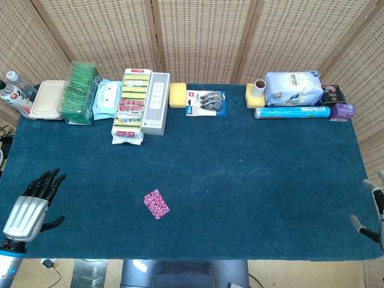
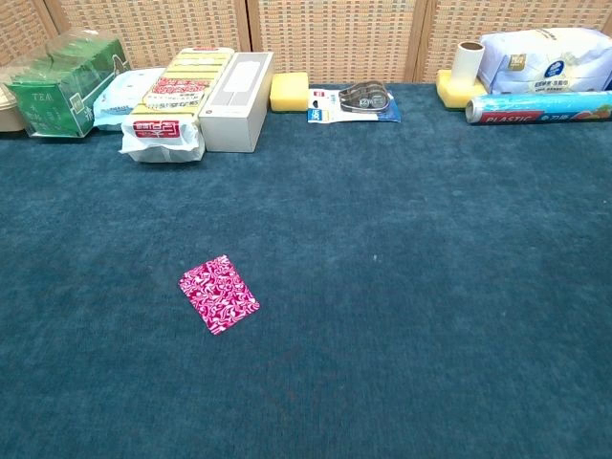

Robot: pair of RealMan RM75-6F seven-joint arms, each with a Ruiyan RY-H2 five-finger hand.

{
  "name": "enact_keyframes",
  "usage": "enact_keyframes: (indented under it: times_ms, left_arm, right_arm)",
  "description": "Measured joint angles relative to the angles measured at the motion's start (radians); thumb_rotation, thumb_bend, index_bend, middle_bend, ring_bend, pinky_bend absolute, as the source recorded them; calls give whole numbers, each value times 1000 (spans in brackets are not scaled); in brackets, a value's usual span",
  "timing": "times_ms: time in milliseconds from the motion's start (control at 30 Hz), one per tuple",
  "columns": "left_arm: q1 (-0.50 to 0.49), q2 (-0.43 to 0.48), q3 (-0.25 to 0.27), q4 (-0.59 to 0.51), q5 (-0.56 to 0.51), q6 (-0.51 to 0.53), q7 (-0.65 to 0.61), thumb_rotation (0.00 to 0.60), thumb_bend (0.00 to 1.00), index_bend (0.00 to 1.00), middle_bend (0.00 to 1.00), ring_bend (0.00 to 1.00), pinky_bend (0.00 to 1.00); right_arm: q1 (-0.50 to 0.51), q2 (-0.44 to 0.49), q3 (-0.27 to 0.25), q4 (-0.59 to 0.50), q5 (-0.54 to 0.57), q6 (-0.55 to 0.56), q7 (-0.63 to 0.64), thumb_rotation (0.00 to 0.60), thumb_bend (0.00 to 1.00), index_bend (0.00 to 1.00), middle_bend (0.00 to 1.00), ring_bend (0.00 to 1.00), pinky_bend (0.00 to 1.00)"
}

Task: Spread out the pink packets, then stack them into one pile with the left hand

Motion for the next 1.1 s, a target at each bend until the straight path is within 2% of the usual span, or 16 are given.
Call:
enact_keyframes:
  times_ms: [200,400,500,700,933,1100]
  left_arm:
    - [1,-5,8,7,12,-11,13,600,84,0,0,0,143]
    - [-21,-13,38,0,65,-69,35,600,84,0,0,0,143]
    - [-52,-15,58,-10,97,-139,53,600,83,0,0,0,143]
    - [-140,-31,77,-63,111,-350,130,600,84,0,0,0,143]
    - [-286,-78,47,-128,25,-600,198,600,84,0,0,0,140]
    - [-342,-109,11,-150,-60,-678,264,600,84,0,0,0,140]
  right_arm:
    - [-1,5,-1,-11,2,-1,3,600,238,181,48,0,0]
    - [-9,11,1,-14,9,7,11,600,235,182,48,0,0]
    - [-10,17,3,-16,18,5,28,600,230,182,48,0,0]
    - [-14,36,4,-19,23,-1,74,600,229,181,48,0,0]
    - [-16,48,8,-16,30,-4,113,600,228,182,48,0,0]
    - [-15,53,12,-12,40,-12,131,600,228,182,48,0,0]
